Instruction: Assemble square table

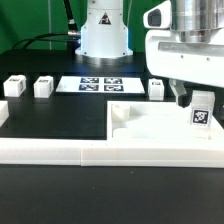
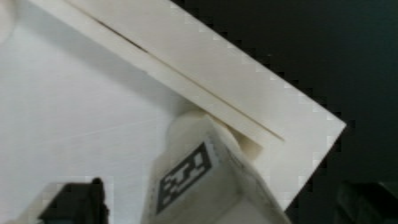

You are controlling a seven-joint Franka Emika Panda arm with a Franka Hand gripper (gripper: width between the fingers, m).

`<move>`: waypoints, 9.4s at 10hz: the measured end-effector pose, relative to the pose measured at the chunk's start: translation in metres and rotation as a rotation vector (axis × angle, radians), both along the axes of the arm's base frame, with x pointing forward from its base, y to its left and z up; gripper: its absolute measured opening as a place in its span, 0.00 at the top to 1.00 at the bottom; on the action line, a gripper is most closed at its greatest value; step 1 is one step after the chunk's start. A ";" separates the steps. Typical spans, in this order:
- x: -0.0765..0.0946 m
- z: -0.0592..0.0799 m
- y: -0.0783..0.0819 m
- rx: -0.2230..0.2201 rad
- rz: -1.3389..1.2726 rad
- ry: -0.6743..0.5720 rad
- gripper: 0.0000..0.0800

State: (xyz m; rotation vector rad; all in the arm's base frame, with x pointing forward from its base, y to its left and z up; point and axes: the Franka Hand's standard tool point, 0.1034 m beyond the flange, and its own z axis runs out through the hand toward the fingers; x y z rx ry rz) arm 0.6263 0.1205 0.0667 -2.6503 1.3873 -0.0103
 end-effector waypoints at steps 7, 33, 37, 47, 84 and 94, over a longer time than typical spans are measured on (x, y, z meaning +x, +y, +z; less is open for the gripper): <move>0.006 0.000 -0.005 -0.112 0.739 -0.066 0.19; 0.000 -0.006 -0.003 0.011 -0.338 0.036 0.19; 0.000 0.000 -0.005 -0.047 0.106 -0.004 0.19; 0.001 -0.001 -0.008 -0.008 -0.471 0.059 0.64; -0.030 0.043 0.025 0.029 -0.558 0.043 0.19; -0.076 0.027 0.013 -0.107 0.547 -0.086 0.19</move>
Offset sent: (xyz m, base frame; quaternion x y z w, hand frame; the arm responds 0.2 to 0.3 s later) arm 0.0071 -0.0012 0.0081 -0.0364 -0.0099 -0.3221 0.9460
